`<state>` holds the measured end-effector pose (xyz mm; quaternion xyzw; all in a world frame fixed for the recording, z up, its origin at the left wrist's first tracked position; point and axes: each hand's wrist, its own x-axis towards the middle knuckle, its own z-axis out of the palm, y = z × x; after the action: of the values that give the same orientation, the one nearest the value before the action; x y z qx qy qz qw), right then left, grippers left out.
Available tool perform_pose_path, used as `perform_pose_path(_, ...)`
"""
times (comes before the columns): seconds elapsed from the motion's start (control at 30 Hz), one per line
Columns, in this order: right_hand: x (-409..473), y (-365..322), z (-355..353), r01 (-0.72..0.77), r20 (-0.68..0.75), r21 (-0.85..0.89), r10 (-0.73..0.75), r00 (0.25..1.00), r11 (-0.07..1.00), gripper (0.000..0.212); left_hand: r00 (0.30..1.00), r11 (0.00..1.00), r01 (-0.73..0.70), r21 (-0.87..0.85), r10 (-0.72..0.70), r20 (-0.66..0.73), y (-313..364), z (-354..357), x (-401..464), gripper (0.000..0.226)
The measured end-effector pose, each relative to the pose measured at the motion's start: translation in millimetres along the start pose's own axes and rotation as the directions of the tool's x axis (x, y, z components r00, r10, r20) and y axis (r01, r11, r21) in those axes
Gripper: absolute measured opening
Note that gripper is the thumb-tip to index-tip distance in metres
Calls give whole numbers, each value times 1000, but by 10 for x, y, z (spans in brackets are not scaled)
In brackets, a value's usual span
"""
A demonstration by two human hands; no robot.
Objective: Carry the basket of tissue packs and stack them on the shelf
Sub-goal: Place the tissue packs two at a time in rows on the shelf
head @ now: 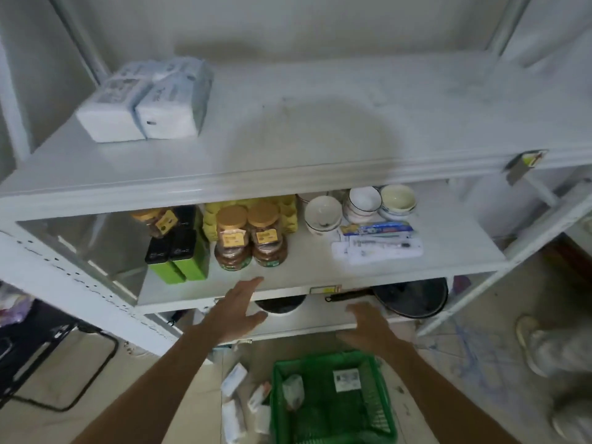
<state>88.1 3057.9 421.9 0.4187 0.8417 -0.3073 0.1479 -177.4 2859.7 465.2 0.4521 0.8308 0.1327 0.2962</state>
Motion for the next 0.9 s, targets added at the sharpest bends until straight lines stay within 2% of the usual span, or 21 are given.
perform_pose_path(0.07,-151,298,232,-108,115,17,106,988,994,82,983,994,50,95,-66,173,-106,306,13,86)
perform_pose_path(0.17,-312,763,640,-241,245,18,229,942,970,94,944,979,124,164,-167,284,-241,683,-17,83)
perform_pose_path(0.23,-356,1035,911,-295,288,42,272,918,954,91,929,980,130,148,-172,327,-286,955,-53,78)
perform_pose_path(0.33,-406,1172,1113,-348,338,55,310,889,936,59,917,985,146,96,-171,360,-323,1354,-24,80)
perform_pose_path(0.47,-290,1472,1530,-397,376,65,346,859,915,67,891,986,147,74,-165,424,-400,1904,147,75)
perform_pose_path(0.57,-103,1719,1864,-460,417,186,355,837,868,65,867,985,172,16,-160,472,-486,2352,355,74)
perform_pose_path(0.63,55,1892,2029,-521,444,261,378,812,813,71,856,986,167,27,-159,491,-571,2661,545,68)
perform_pose_path(0.73,333,2202,2272,-540,476,223,393,787,811,74,853,981,193,-6,-165,496,-625,3098,869,65)
perform_pose_path(0.9,818,2621,2690,-557,496,144,428,756,818,67,854,934,334,-126,-243,460,-873,3893,1264,62)
